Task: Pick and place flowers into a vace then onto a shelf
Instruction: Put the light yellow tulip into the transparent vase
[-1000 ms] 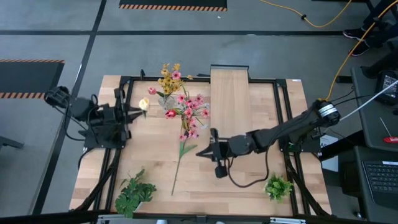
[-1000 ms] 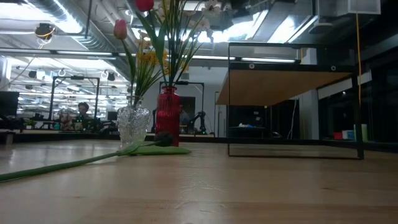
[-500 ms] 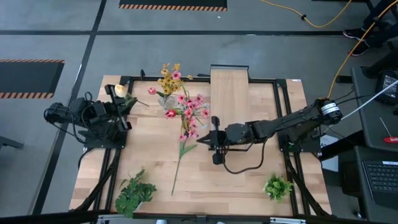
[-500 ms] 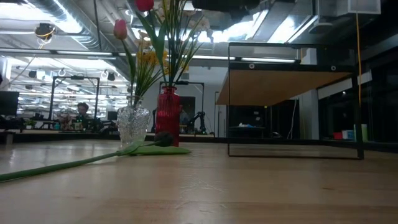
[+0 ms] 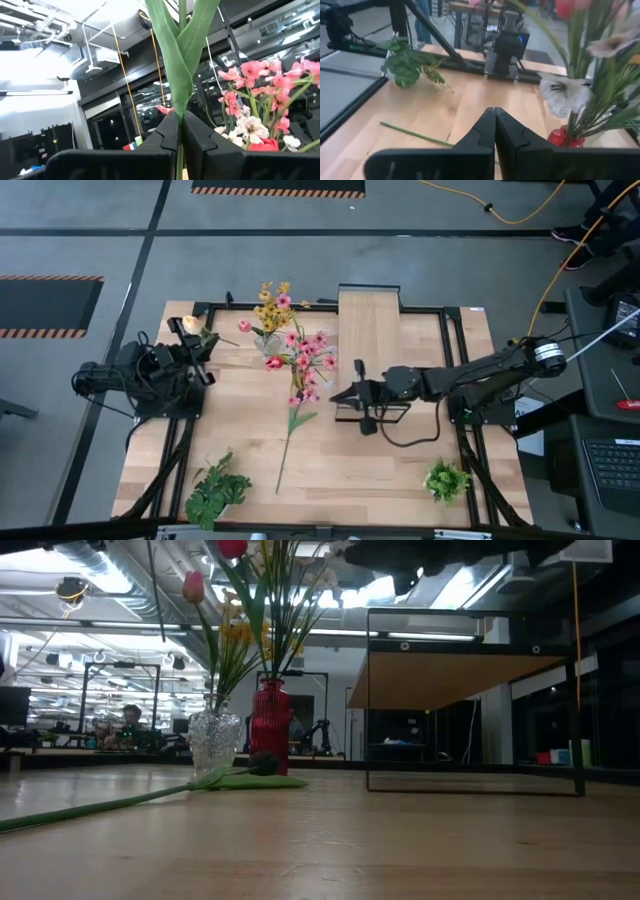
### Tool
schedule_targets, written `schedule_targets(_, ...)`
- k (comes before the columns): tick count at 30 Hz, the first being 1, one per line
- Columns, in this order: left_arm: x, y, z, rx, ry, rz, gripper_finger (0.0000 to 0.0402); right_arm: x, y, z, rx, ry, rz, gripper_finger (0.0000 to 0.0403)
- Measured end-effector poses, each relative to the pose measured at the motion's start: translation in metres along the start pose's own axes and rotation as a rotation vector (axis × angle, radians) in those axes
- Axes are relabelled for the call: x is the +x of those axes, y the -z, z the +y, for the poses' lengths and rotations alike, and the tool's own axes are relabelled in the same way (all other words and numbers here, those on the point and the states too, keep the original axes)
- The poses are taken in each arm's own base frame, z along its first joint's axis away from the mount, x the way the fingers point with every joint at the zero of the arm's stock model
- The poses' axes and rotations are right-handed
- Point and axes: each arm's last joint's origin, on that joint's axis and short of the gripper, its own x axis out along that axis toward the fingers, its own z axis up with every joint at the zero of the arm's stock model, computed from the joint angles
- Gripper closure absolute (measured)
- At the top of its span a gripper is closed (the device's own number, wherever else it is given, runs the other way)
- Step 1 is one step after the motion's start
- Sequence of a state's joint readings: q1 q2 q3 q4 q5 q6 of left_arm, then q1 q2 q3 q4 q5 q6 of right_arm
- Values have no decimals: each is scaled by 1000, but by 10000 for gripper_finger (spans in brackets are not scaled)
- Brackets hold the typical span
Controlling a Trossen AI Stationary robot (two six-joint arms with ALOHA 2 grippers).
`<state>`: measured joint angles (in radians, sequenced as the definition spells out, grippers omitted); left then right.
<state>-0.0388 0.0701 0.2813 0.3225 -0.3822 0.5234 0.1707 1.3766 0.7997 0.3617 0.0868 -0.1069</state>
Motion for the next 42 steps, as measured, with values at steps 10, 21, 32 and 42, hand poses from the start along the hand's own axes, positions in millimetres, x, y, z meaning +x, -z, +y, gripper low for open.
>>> schedule_targets(10, 25, 17, -2, -16, -3, 70, 398, -5, 3, 0, 23, 1, -41, 398)
schedule_targets(21, 38, 43, 1, -72, 11, 66, 398, -6, 2, 11, 75, 33, -40, 398)
schedule_targets(32, 32, 69, 1, -63, 3, -25, 398, -5, 3, 15, 95, 83, -28, 398)
schedule_targets(42, 43, 84, 8, -36, -25, 5, 398, 3, 11, 16, 86, 84, -12, 398)
